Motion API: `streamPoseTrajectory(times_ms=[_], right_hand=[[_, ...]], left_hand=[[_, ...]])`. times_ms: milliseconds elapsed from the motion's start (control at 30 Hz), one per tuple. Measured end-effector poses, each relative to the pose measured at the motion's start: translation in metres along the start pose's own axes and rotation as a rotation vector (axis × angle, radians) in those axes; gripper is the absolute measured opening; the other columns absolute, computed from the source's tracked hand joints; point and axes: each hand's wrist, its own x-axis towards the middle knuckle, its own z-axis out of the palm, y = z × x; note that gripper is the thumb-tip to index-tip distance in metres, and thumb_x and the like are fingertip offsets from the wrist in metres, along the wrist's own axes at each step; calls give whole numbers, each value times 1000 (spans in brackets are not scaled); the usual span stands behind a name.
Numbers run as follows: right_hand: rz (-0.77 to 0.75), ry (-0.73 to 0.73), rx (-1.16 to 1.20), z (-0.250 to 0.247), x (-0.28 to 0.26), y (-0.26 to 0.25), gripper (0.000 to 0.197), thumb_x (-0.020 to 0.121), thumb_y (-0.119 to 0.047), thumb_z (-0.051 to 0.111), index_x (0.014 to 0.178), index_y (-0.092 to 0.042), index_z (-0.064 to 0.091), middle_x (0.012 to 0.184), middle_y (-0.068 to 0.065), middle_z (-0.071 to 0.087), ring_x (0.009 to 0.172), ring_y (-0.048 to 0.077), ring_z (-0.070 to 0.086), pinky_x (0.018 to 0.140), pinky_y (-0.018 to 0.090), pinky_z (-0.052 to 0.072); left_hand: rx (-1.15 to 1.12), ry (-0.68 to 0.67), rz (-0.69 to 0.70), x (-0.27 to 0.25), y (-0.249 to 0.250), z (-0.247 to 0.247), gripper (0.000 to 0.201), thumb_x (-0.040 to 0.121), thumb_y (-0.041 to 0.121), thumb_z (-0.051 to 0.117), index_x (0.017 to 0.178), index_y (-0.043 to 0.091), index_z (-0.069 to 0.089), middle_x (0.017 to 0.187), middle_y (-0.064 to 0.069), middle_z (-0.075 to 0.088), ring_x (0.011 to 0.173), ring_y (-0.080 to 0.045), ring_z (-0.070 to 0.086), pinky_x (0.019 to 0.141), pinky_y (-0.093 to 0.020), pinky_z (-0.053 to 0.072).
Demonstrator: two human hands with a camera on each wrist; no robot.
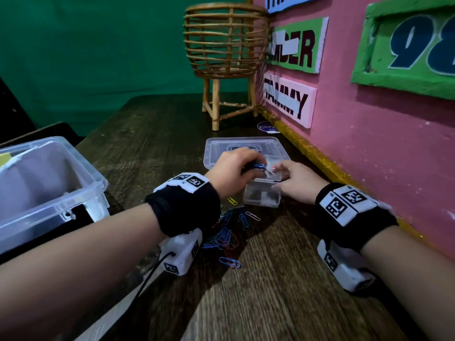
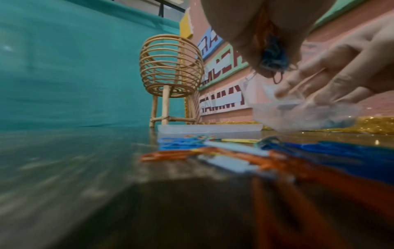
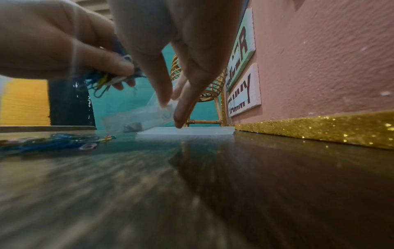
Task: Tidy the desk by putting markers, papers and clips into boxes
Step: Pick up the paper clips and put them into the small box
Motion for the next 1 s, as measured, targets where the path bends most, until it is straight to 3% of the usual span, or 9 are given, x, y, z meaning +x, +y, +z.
streamPoseTrajectory(times_ms=[67, 233, 400, 500, 567, 667, 833, 900, 1000], right_hand=[[-16, -16, 9, 1, 1, 0, 39, 80, -6, 63, 115, -18, 55, 113, 8, 61, 98, 22, 59, 86, 30, 46], [-36, -10, 2, 2, 3, 1, 33, 77, -4, 63, 107, -17, 57, 101, 4, 60, 94, 21, 58, 84, 31, 46], [-16, 3, 34, 3, 6, 4, 36, 79, 0, 59, 109, -19, 57, 77, -10, 45, 75, 12, 49, 64, 18, 40], [-12, 14, 39, 3, 7, 6, 38, 77, 4, 57, 110, -16, 57, 73, -11, 38, 65, 5, 42, 59, 15, 36], [-7, 17, 34, 3, 8, 7, 39, 77, 4, 57, 110, -15, 58, 73, -10, 39, 66, 7, 44, 64, 18, 40], [8, 25, 28, 4, 10, 8, 39, 76, 3, 59, 110, -16, 57, 74, -9, 41, 81, 18, 52, 82, 31, 47], [6, 31, 76, 6, 12, 10, 33, 75, -1, 65, 99, -22, 54, 74, -11, 41, 89, 20, 52, 94, 38, 48], [15, 46, 80, 6, 14, 11, 33, 75, 0, 64, 97, -23, 54, 74, -11, 40, 89, 20, 53, 93, 38, 49], [34, 46, 62, 6, 14, 11, 38, 75, 2, 62, 105, -22, 56, 74, -11, 40, 82, 17, 51, 77, 29, 47]], left_hand=[[-32, -37, 33, 4, 3, 6, 22, 85, 15, 64, 105, 5, 64, 104, -10, 67, 98, -21, 61, 80, -14, 37], [-66, -250, 55, -1, 2, 8, 26, 88, 7, 56, 114, 9, 57, 115, -6, 64, 107, -20, 60, 93, -31, 47], [-71, -71, -87, -1, 3, 4, 26, 87, -3, 48, 107, 7, 61, 110, -7, 66, 102, -19, 61, 85, -21, 45], [77, -73, -204, 0, -1, 6, 24, 89, 6, 50, 107, 9, 65, 112, -9, 64, 103, -22, 59, 81, -15, 37], [153, -177, -178, 0, -3, 6, 23, 90, 13, 52, 108, 12, 67, 114, -8, 65, 106, -24, 59, 89, -23, 40], [135, -256, -75, -4, 2, 4, 27, 87, 6, 52, 105, 15, 71, 111, -4, 68, 106, -22, 60, 92, -25, 42], [97, -218, -32, -5, 8, 1, 33, 87, -1, 47, 107, 13, 69, 111, -5, 68, 106, -20, 60, 93, -24, 41], [145, -173, -89, -2, 4, 1, 29, 88, 4, 48, 108, 12, 68, 112, -6, 67, 106, -22, 59, 92, -25, 41], [197, -273, -107, -4, 0, 3, 27, 86, 6, 52, 102, 16, 71, 109, -5, 67, 103, -23, 61, 89, -24, 43]])
